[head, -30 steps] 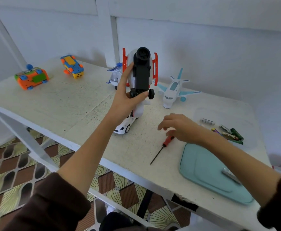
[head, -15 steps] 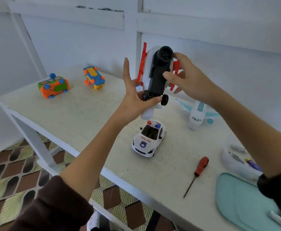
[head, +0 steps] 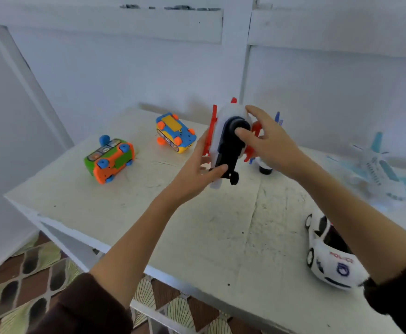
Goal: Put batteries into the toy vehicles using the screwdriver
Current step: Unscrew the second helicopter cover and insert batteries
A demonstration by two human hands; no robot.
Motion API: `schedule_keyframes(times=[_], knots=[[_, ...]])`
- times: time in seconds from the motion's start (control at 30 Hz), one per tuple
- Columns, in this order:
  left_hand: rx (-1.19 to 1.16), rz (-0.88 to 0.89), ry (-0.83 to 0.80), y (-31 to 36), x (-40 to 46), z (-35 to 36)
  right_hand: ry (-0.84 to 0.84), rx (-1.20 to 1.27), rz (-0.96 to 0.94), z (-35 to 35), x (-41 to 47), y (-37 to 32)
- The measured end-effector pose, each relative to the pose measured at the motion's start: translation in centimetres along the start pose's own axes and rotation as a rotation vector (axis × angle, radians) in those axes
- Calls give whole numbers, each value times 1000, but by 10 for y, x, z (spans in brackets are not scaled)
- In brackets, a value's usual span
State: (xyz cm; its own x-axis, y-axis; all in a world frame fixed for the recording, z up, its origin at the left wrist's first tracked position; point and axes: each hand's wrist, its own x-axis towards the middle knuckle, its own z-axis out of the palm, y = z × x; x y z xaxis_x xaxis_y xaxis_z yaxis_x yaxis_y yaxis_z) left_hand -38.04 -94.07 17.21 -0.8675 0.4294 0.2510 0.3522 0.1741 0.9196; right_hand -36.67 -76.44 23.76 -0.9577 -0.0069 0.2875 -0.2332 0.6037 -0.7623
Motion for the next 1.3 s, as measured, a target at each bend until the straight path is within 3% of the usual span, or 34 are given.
schedule_keyframes(times=[0.17, 0.4, 0.67, 0.8, 0.93, 1.13, 1.3], knots=[[126, -6, -59, -30, 11, -27, 194, -74, -8, 51, -1, 18], [61, -72, -162, -56, 18, -44, 269, -159, -93, 91, -3, 40], [-80, -88, -177, -72, 6, -49, 75, -94, -68, 94, -19, 55], [-13, -98, -192, -88, 4, -51, 115, 68, 29, 102, -30, 50], [-13, -131, -207, -88, 1, -55, 86, 33, 70, 108, -33, 49], [-19, -93, -236, -78, -8, -65, -94, -43, 77, 106, -36, 44], [22, -108, -216, -81, -21, -72, -103, -61, 67, 110, -45, 37]])
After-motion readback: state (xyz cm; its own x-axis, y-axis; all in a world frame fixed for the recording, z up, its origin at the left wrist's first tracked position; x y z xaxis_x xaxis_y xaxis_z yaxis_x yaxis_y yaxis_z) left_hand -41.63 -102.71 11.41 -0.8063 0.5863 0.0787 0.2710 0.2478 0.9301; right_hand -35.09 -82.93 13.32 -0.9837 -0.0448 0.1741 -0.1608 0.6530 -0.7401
